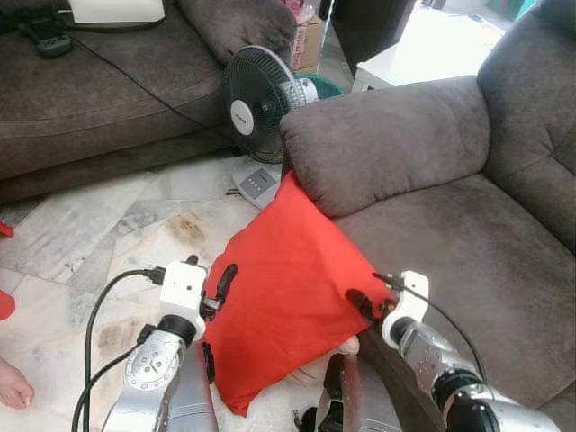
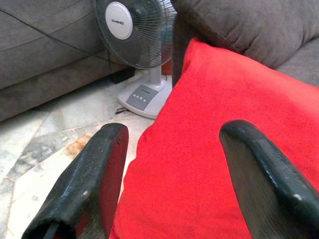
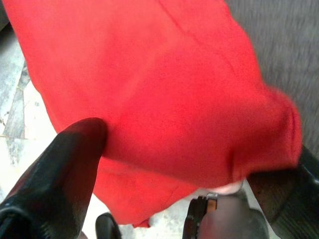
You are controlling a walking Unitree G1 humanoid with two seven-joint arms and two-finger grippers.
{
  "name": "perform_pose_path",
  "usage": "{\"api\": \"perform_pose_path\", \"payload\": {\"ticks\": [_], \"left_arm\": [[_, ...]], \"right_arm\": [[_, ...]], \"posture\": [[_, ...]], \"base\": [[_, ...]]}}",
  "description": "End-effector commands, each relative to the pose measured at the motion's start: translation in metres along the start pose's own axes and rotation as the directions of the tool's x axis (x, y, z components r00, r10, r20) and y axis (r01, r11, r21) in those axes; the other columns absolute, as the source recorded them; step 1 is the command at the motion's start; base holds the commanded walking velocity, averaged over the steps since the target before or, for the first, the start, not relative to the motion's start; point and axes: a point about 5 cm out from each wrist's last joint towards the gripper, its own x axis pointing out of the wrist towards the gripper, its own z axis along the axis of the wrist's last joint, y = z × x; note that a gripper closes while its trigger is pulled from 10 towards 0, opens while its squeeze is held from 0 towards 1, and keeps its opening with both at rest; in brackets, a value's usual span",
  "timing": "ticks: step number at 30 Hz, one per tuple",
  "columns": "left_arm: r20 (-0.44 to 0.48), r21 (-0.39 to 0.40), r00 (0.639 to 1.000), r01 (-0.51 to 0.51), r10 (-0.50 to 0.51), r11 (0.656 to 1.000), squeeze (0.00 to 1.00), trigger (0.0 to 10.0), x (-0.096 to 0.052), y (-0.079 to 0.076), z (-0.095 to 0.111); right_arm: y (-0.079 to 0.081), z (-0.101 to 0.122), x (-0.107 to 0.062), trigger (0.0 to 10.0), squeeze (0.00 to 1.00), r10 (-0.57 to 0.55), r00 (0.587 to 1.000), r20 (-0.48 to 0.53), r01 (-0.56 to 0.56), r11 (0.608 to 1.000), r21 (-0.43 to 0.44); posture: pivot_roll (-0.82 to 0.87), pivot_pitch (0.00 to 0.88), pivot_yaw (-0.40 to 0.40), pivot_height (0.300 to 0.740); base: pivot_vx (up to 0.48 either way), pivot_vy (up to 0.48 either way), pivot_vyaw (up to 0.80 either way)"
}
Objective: Move the pillow to the sofa from floor
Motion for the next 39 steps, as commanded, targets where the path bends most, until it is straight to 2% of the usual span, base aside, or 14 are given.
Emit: {"api": "perform_pose_path", "payload": {"ticks": [1, 3, 7, 11, 21, 30, 39], "left_arm": [[-0.021, -0.013, 0.999, 0.024, -0.025, 1.0, 0.0, 10.0, -0.002, -0.005, -0.003], [-0.021, -0.013, 0.999, 0.026, -0.026, 1.0, 0.0, 10.0, -0.003, -0.005, -0.003], [-0.02, -0.013, 0.999, 0.025, -0.026, 1.0, 0.0, 10.0, -0.003, -0.005, -0.003], [-0.016, -0.01, 1.0, 0.012, -0.012, 1.0, 0.0, 10.0, -0.005, -0.003, -0.002], [-0.002, -0.014, 1.0, -0.004, 0.004, 1.0, 0.0, 10.0, -0.006, -0.004, 0.001], [0.01, -0.02, 1.0, -0.018, 0.018, 1.0, 0.0, 10.0, -0.008, -0.009, 0.003], [0.031, -0.053, 0.999, -0.039, 0.041, 0.998, 0.0, 10.0, -0.011, -0.014, 0.009]], "right_arm": [[-0.004, -0.008, -0.002, 10.0, 0.0, -0.026, 1.0, -0.003, 0.026, 0.999, 0.031], [0.003, -0.011, 0.0, 10.0, 0.0, -0.006, 1.0, 0.005, 0.006, 0.999, 0.046], [0.006, -0.011, 0.002, 10.0, 0.0, 0.004, 1.0, 0.015, -0.005, 0.998, 0.057], [0.016, -0.002, 0.006, 10.0, 0.0, 0.016, 0.996, 0.091, -0.026, 0.993, 0.118], [0.018, 0.012, 0.007, 10.0, 0.0, -0.017, 0.981, 0.193, -0.016, 0.986, 0.165], [0.022, 0.01, 0.008, 10.0, 0.0, -0.048, 0.974, 0.221, 0.008, 0.984, 0.176], [0.029, 0.003, 0.01, 10.0, 0.0, -0.023, 0.977, 0.213, -0.014, 0.985, 0.172]], "posture": [[0.31, 0.187, -0.143, 0.585], [0.31, 0.19, -0.142, 0.585], [0.32, 0.192, -0.143, 0.585], [0.33, 0.197, -0.146, 0.585], [0.33, 0.204, -0.157, 0.585], [0.34, 0.217, -0.167, 0.585], [0.35, 0.248, -0.174, 0.585]], "base": [[0.0, 0.0, 0.0], [0.0, 0.0, 0.0], [0.0, 0.0, 0.0], [0.0, 0.0, 0.0], [0.0, 0.0, 0.0], [0.0, 0.0, 0.0], [0.0, 0.0, 0.0]]}}
